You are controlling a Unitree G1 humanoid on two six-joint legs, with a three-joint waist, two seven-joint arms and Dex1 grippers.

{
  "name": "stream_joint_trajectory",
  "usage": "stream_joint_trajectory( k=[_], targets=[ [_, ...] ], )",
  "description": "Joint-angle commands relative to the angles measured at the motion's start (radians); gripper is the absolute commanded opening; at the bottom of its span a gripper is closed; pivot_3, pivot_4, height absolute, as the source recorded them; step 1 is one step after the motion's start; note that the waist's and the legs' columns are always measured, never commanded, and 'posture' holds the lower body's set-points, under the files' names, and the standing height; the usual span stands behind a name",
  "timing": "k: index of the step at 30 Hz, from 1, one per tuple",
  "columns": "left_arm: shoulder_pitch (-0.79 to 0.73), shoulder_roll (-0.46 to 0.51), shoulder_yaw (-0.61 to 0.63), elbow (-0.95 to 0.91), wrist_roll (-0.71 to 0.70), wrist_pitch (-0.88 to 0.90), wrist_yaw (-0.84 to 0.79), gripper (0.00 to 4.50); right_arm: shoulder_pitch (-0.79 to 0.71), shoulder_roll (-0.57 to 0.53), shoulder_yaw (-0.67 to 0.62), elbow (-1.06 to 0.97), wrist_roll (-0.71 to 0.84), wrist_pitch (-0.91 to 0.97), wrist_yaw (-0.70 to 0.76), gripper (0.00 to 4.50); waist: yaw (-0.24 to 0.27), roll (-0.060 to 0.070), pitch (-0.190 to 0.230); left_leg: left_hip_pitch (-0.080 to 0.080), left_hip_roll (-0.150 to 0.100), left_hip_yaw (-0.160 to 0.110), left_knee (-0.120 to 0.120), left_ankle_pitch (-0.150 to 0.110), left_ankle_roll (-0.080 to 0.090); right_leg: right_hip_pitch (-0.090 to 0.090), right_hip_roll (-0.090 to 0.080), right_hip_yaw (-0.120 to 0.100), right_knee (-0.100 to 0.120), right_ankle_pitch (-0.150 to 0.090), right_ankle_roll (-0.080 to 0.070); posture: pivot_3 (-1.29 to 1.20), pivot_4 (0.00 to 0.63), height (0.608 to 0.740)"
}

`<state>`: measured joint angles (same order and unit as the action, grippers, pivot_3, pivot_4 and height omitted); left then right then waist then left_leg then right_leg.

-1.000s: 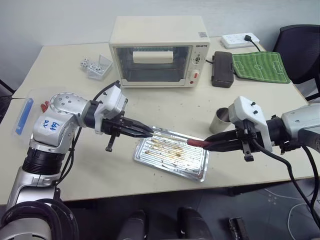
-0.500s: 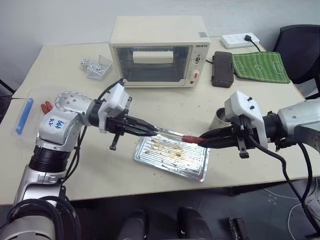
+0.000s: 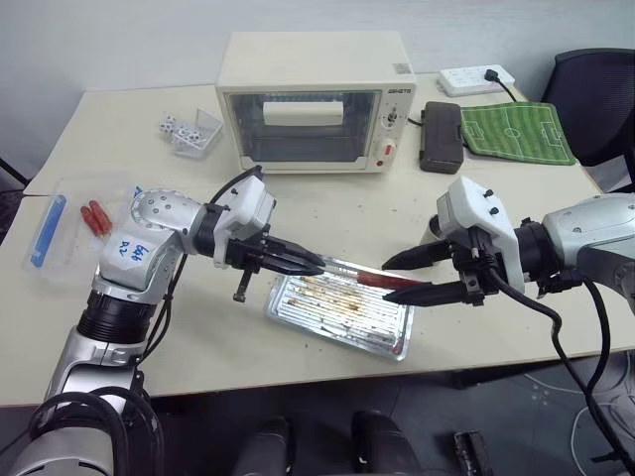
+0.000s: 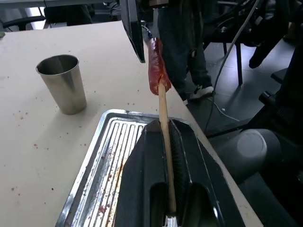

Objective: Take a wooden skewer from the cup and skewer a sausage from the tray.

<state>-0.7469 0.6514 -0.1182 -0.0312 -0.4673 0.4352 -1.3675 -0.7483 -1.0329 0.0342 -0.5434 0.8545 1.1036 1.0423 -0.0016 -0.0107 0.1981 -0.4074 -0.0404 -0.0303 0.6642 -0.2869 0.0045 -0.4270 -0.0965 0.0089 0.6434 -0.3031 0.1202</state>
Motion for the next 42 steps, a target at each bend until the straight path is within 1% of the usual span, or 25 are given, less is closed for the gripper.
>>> stream_joint_trajectory(
  k=[1, 2, 6, 10, 14, 15, 20, 24, 29, 32, 36, 42],
  targets=[
    [0.041, 0.039, 0.067, -0.041, -0.005, -0.004, 0.044, 0.0, -0.008, -0.034, -0.046, 0.001, -0.006, -0.02, 0.002, 3.84, 0.0, 0.0, 0.0, 0.0, 0.0, 0.0, 0.0, 0.0, 0.0, 0.0, 0.0, 0.0, 0.0, 0.0, 0.0, 0.0, 0.15, 0.74],
    [0.06, 0.051, 0.083, -0.045, -0.001, -0.01, 0.059, 0.0, -0.009, -0.038, -0.052, 0.007, -0.007, -0.021, -0.002, 4.18, 0.0, 0.0, 0.0, 0.0, 0.0, 0.0, 0.0, 0.0, 0.0, 0.0, 0.0, 0.0, 0.0, 0.0, 0.0, 0.0, 0.15, 0.74],
    [0.137, 0.098, 0.169, -0.073, -0.008, 0.005, 0.143, 0.0, -0.01, -0.037, -0.091, 0.024, 0.004, -0.013, -0.03, 4.18, 0.001, 0.0, 0.0, 0.0, 0.0, 0.0, 0.0, 0.0, 0.0, 0.0, -0.001, 0.0, -0.001, 0.0, 0.0, 0.0, 0.15, 0.74],
    [0.281, 0.157, 0.338, -0.18, -0.056, 0.101, 0.265, 0.0, -0.006, -0.008, -0.187, 0.051, 0.067, 0.038, -0.105, 4.18, -0.001, 0.0, 0.0, 0.0, 0.001, 0.0, 0.0, -0.001, 0.0, 0.0, -0.003, 0.001, -0.001, 0.0, 0.0, 0.0, 0.15, 0.74],
    [0.361, 0.179, 0.456, -0.182, -0.051, 0.128, 0.371, 0.0, 0.001, 0.027, -0.245, 0.061, 0.119, 0.082, -0.19, 4.18, 0.001, 0.0, 0.0, 0.0, 0.002, 0.0, 0.0, -0.003, 0.002, 0.0, -0.004, 0.001, -0.005, 0.0, 0.0, 0.0, 0.15, 0.74],
    [0.372, 0.174, 0.483, -0.176, -0.044, 0.13, 0.41, 0.0, 0.003, 0.042, -0.26, 0.067, 0.138, 0.099, -0.216, 4.35, 0.002, 0.0, 0.0, 0.0, 0.002, 0.0, 0.0, -0.003, 0.002, 0.0, -0.004, 0.001, -0.006, 0.0, 0.0, 0.0, 0.15, 0.74],
    [0.423, 0.125, 0.576, -0.106, 0.019, 0.076, 0.597, 0.0, 0.022, 0.081, -0.292, 0.047, 0.206, 0.123, -0.289, 4.35, 0.004, 0.0, 0.0, 0.0, 0.001, 0.0, 0.0, -0.003, 0.002, 0.001, -0.005, 0.0, -0.006, 0.0, 0.0, 0.0, 0.15, 0.74],
    [0.44, 0.087, 0.609, -0.009, 0.083, 0.003, 0.728, 0.0, 0.024, 0.082, -0.287, 0.028, 0.232, 0.101, -0.303, 4.35, 0.003, 0.0, 0.0, 0.0, 0.001, 0.0, 0.0, -0.003, 0.002, 0.0, -0.004, 0.0, -0.006, 0.0, 0.0, 0.0, 0.15, 0.74],
    [0.438, 0.085, 0.662, 0.134, 0.162, -0.073, 0.892, 0.0, 0.021, 0.086, -0.285, 0.025, 0.261, 0.086, -0.324, 4.35, 0.001, -0.001, -0.001, 0.0, 0.002, 0.0, 0.0, -0.003, 0.002, 0.0, -0.004, 0.0, -0.006, 0.0, 0.0, 0.0, 0.15, 0.74],
    [0.419, 0.077, 0.692, 0.18, 0.186, -0.109, 0.986, 0.0, 0.025, 0.086, -0.273, 0.036, 0.253, 0.072, -0.325, 4.35, 0.002, -0.001, -0.001, 0.0, 0.002, 0.0, -0.001, -0.004, 0.002, 0.0, -0.004, 0.0, -0.006, 0.0, 0.0, 0.0, 0.15, 0.74],
    [0.439, 0.044, 0.734, 0.155, 0.193, -0.14, 1.085, 0.0, 0.032, 0.093, -0.257, 0.044, 0.239, 0.052, -0.328, 4.35, 0.002, -0.002, -0.001, 0.0, 0.001, 0.0, -0.001, -0.004, 0.002, 0.0, -0.005, 0.0, -0.006, 0.0, 0.0, 0.0, 0.15, 0.74],
    [0.527, -0.019, 0.756, 0.053, 0.198, -0.084, 1.185, 0.0, 0.037, 0.088, -0.243, 0.05, 0.228, 0.027, -0.317, 4.35, 0.002, -0.003, -0.002, 0.0, 0.001, 0.0, -0.001, -0.004, 0.001, 0.0, -0.005, 0.0, -0.006, 0.0, 0.0, 0.0, 0.15, 0.74]
  ],
)
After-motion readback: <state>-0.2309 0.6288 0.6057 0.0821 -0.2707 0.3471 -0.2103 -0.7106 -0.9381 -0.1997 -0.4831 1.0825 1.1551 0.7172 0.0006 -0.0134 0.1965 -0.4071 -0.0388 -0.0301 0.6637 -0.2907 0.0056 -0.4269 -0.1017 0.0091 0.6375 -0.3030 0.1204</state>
